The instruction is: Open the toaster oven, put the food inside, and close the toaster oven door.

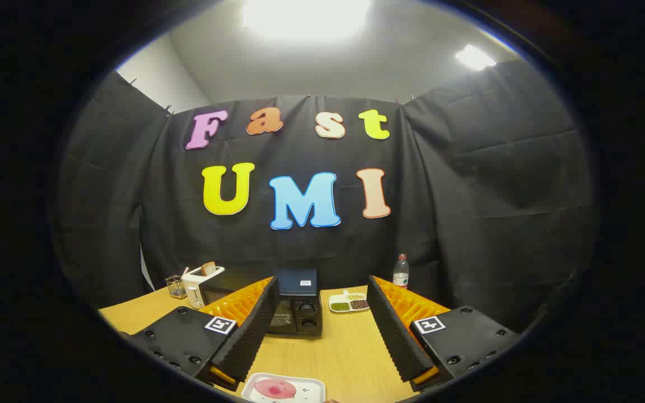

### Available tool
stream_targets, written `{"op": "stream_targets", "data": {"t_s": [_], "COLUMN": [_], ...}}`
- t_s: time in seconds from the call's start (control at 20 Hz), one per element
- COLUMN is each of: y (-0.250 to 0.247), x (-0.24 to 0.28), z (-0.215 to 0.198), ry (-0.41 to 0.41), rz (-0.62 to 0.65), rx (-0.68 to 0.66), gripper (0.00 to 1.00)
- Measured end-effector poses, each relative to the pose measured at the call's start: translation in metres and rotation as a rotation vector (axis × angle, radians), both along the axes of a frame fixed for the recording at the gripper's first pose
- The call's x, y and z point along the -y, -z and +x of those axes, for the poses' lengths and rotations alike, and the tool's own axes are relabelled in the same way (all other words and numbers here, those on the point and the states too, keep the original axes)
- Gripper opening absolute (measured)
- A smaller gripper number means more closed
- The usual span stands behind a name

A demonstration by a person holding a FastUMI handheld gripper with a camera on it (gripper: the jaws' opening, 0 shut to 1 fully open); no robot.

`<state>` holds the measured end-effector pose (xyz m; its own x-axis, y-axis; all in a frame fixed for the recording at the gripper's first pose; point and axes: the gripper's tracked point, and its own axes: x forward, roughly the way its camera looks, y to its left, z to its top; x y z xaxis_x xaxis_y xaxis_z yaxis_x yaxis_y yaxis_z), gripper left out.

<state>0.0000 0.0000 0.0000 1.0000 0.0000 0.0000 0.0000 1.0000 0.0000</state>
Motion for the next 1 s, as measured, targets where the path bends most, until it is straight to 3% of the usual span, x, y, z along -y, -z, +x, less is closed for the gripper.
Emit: {"op": "stream_targets", "data": {"t_s": [1.0], "y": [-0.001], "x": [-0.018], "z": [0.003], "ry": [-0.013], "rz": [-0.008], "rx": [-0.015], "gripper": [0.99]}}
